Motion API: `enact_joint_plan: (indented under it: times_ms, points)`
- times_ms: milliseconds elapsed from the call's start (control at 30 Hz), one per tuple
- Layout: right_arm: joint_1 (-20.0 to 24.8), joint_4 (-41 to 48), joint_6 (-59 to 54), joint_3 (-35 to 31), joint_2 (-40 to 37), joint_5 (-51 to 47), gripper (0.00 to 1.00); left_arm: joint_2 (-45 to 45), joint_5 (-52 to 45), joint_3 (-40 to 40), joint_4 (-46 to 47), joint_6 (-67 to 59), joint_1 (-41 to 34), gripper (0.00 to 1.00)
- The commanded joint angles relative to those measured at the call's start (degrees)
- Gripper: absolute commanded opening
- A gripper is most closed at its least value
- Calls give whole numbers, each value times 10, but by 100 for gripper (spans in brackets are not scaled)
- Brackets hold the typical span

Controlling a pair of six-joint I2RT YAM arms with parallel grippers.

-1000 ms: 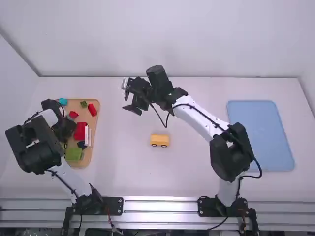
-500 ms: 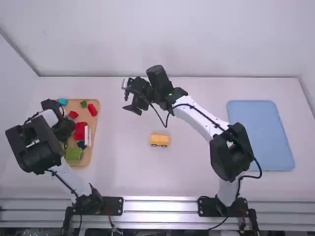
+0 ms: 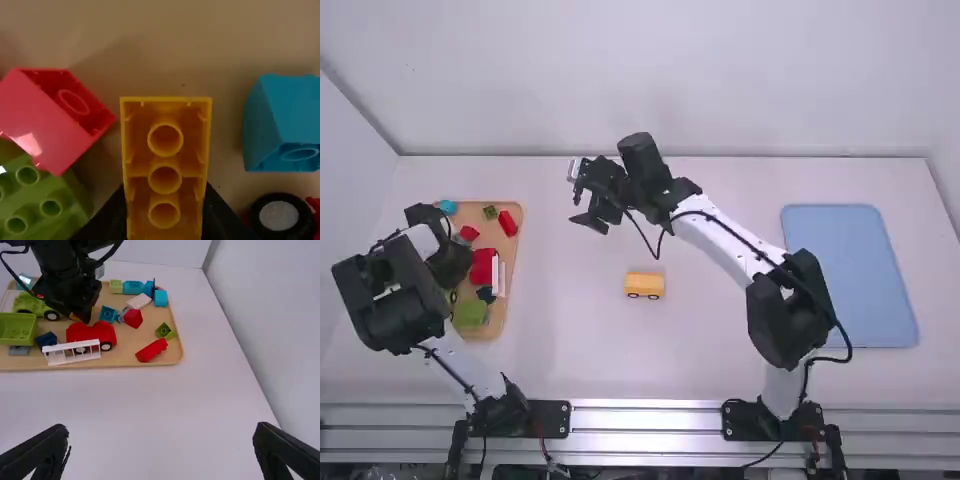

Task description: Assemble lego blocks to make yellow taxi

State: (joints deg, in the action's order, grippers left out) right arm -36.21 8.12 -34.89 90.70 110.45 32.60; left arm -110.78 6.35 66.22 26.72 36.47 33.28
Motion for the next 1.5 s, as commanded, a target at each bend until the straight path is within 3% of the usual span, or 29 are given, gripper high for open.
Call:
enact_joint_plan:
  times_ms: [0, 133, 233, 400, 567, 633, 667, 767, 800, 867, 967, 1133, 1333, 1467]
  points:
    - [3, 1, 2, 11, 6, 3, 99, -2, 8, -6, 7, 2, 1, 25]
    - [3, 1, 1, 11, 6, 3, 99, 2, 6, -2, 7, 0, 0, 20]
    - [3, 1, 2, 11, 6, 3, 99, 26, 5, -7, 9, 2, 1, 5]
    - [3, 5, 2, 11, 6, 5, 99, 113, -45, -46, -27, -19, 0, 2]
    - [3, 10, 2, 11, 5, 6, 98, 227, -163, -103, -92, -102, -2, 2]
    - [10, 4, 29, 11, 5, 12, 98, 296, -299, -141, -144, -188, -8, 2]
    - [11, 3, 32, 11, 5, 14, 98, 299, -310, -144, -148, -195, -9, 2]
    - [29, -32, 101, 11, 5, 108, 99, 368, -517, -185, -201, -319, -33, 3]
    - [30, -34, 104, 11, 5, 114, 99, 373, -536, -188, -205, -330, -36, 3]
    - [55, -61, 128, 11, 4, 205, 99, 396, -641, -208, -232, -381, -60, 4]
    - [94, -70, 141, 12, 4, 324, 98, 402, -721, -225, -283, -413, -101, 4]
    - [153, -18, 113, 11, 5, 515, 99, 397, -749, -248, -391, -414, -182, 4]
    - [170, 122, -19, 12, 5, 541, 100, 379, -746, -261, -507, -414, -285, 3]
    - [169, 166, -71, 12, 5, 568, 93, 354, -745, -261, -560, -410, -327, 2]
